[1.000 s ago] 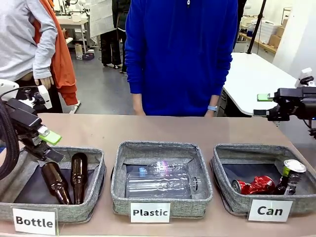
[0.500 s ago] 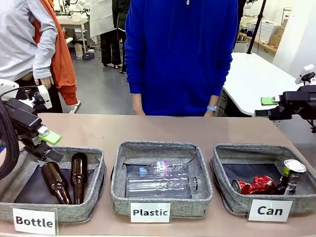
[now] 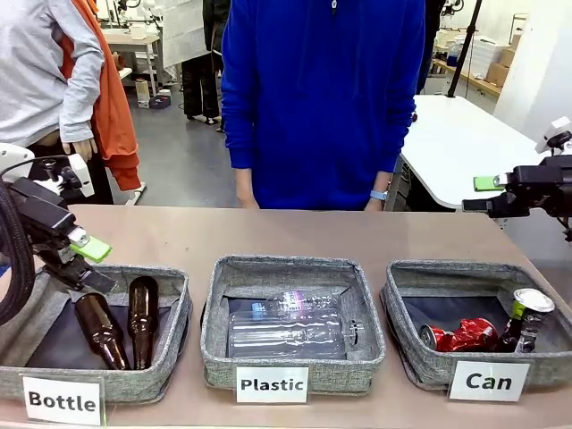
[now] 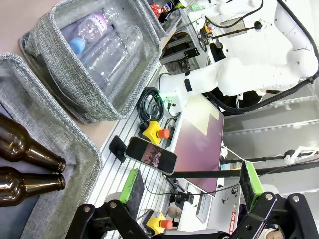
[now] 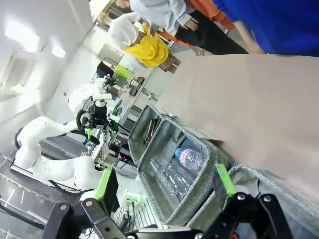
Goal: Sort the can waste into the basket.
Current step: Pick up the can waste from the table and place it in the right Fabric basket.
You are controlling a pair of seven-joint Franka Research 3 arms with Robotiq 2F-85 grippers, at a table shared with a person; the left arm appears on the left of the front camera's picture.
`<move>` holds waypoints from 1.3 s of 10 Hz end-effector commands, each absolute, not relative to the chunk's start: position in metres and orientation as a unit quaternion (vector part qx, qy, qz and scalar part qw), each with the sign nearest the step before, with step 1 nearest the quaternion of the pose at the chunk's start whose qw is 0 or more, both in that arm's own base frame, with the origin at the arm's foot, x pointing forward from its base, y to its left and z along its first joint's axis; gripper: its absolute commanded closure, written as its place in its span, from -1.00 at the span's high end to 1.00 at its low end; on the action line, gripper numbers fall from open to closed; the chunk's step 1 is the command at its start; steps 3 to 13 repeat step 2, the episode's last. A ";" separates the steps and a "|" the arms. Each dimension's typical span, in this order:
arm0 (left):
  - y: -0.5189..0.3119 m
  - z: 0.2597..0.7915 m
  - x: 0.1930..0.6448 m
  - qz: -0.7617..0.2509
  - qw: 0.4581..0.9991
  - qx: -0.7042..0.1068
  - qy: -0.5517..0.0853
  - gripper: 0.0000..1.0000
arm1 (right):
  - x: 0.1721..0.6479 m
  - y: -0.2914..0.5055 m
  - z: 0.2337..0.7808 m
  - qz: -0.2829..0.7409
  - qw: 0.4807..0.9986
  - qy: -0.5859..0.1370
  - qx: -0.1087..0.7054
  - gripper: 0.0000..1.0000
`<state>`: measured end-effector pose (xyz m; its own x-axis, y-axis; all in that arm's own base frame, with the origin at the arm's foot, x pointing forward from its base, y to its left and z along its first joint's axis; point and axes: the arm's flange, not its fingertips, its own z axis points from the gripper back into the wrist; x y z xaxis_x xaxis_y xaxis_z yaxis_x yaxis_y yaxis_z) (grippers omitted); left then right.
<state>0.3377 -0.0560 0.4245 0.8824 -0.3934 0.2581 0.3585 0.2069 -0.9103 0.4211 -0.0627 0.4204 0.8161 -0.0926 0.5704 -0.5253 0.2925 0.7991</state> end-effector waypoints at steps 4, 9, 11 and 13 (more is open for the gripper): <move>-0.054 0.427 0.336 -0.246 0.775 -0.582 0.018 1.00 | 0.420 -0.064 0.421 0.152 0.755 -0.269 0.578 1.00; -0.054 0.427 0.336 -0.246 0.775 -0.582 0.018 1.00 | 0.420 -0.064 0.421 0.152 0.755 -0.269 0.578 1.00; -0.054 0.427 0.336 -0.246 0.775 -0.582 0.018 1.00 | 0.420 -0.064 0.421 0.152 0.755 -0.269 0.578 1.00; -0.054 0.427 0.336 -0.246 0.775 -0.582 0.018 1.00 | 0.420 -0.064 0.421 0.152 0.755 -0.269 0.578 1.00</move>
